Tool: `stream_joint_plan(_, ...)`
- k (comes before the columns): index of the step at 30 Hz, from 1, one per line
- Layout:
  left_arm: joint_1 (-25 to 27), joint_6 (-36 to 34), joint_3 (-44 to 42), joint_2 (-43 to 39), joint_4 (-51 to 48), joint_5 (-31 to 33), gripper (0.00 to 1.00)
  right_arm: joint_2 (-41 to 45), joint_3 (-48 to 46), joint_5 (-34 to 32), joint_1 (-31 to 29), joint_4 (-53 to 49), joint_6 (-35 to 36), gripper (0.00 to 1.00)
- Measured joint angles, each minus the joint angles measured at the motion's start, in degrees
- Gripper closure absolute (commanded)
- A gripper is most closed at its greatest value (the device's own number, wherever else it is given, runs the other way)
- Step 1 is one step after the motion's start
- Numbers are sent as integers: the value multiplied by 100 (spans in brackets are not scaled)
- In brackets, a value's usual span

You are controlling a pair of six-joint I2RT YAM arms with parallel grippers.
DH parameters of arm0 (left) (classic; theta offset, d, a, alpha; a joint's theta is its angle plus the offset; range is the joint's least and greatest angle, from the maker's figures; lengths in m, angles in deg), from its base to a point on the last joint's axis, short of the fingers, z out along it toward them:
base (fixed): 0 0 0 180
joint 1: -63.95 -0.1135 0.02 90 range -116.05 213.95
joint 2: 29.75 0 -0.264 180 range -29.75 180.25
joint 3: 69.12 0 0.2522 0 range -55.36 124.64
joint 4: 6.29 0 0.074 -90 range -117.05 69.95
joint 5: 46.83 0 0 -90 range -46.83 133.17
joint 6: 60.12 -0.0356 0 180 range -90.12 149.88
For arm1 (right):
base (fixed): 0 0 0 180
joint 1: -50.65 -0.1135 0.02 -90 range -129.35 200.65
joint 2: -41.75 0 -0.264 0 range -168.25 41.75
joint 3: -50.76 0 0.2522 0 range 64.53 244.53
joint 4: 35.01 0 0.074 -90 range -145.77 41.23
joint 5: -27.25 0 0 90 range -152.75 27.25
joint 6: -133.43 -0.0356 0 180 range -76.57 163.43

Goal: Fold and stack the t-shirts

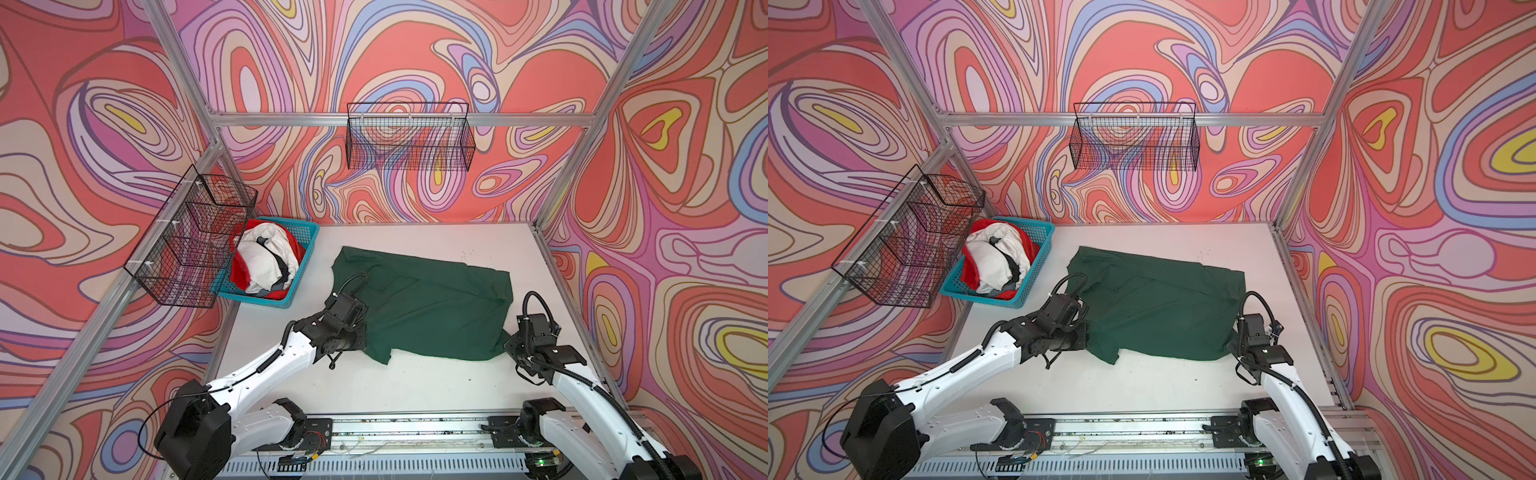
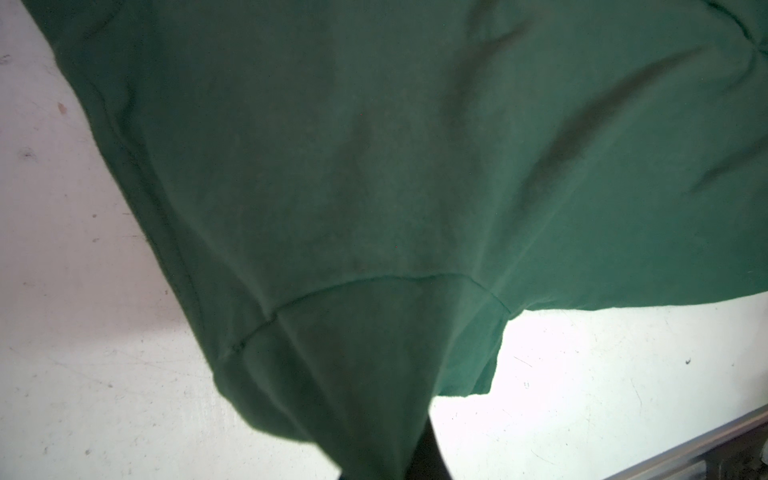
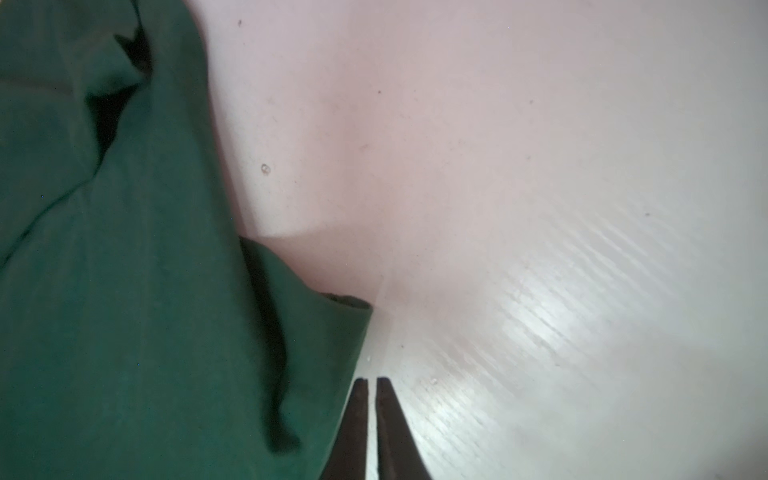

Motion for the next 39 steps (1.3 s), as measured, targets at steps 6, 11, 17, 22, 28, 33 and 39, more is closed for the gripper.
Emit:
stream_joint_plan(6, 0, 0, 0, 0, 0, -20, 100, -72, -57, 267, 0, 262, 44, 73)
stream_joint_plan(11, 0, 0, 0, 0, 2, -20, 100, -216, -184, 343, 0, 503, 55, 73)
stream_joint_plan(17, 0, 0, 0, 0, 2, -20, 100, -496, -319, 367, 0, 654, 50, 88)
stream_joint_plan(22, 0, 0, 0, 0, 0, -17, 100, -496, -313, 332, 0, 625, 66, 100)
stream_joint_plan(28, 0, 0, 15, 0, -46, -15, 100, -74, -160, 129, 0, 48, -52, 100)
stream_joint_plan(33, 0, 0, 68, 0, -55, -15, 100, 245, -144, 76, 0, -339, -212, 100)
stream_joint_plan(39, 0, -11, 188, 2, -90, 4, 100, 120, 269, -20, 0, -702, -212, 100)
